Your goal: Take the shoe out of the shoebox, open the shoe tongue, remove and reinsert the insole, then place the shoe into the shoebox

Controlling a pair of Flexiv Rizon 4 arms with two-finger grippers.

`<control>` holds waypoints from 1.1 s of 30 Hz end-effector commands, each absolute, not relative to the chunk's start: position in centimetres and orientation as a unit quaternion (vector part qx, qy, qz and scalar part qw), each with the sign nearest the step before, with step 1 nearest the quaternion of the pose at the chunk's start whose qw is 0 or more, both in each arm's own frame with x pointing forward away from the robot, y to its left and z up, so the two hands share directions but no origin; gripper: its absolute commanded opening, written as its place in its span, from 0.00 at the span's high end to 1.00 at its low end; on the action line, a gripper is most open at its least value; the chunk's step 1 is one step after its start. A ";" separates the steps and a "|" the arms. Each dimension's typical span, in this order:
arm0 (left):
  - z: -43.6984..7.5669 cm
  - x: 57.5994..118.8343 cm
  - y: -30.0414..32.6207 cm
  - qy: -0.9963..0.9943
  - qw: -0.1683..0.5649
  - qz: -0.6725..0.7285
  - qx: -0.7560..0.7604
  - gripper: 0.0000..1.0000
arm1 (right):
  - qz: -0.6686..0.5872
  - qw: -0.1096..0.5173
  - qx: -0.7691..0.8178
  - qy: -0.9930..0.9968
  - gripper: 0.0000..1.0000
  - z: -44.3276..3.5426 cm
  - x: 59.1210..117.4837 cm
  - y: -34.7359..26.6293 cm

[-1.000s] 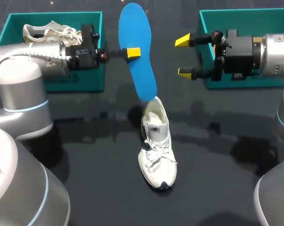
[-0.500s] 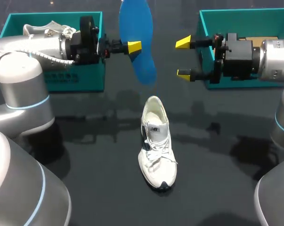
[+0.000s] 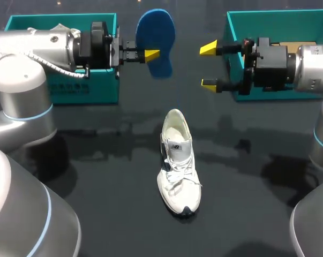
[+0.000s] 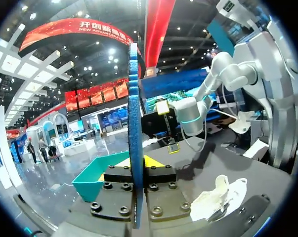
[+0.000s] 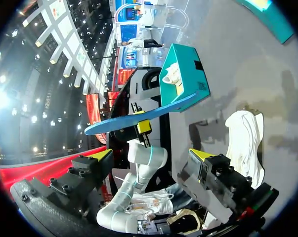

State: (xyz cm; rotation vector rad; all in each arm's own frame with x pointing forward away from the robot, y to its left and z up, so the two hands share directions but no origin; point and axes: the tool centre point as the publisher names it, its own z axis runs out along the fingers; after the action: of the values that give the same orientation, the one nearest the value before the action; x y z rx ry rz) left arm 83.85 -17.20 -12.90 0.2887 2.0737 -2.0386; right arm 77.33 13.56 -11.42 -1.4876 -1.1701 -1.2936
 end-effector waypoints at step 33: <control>-12.3 84.5 -16.9 0.634 0.383 -0.585 0.331 1.00 | -0.514 0.411 -0.592 -0.465 0.00 -11.4 77.3 13.8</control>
State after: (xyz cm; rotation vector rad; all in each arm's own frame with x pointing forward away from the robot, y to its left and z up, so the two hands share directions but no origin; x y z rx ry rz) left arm 84.39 -16.79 -12.30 0.8411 1.6154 -1.4936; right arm 77.35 13.62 -11.37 -1.4883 -1.1693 -1.2936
